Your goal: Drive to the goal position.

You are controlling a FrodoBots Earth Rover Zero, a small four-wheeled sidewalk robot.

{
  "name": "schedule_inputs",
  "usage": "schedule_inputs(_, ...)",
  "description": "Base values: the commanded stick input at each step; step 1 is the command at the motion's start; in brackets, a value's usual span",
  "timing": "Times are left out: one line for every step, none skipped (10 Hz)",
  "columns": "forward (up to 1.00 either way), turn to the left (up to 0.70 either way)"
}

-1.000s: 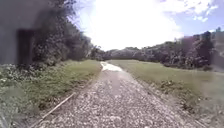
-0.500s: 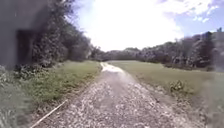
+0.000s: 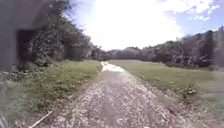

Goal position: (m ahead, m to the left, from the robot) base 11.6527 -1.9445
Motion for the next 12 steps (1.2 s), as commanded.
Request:
schedule_inputs(0.70, 0.00)
schedule_inputs(0.70, 0.00)
schedule_inputs(0.70, 0.00)
schedule_inputs(0.70, 0.00)
schedule_inputs(0.70, 0.00)
schedule_inputs(0.70, -0.24)
schedule_inputs(0.70, -0.02)
schedule_inputs(0.70, 0.00)
schedule_inputs(0.70, 0.00)
schedule_inputs(0.70, 0.00)
schedule_inputs(0.70, 0.00)
schedule_inputs(0.70, 0.00)
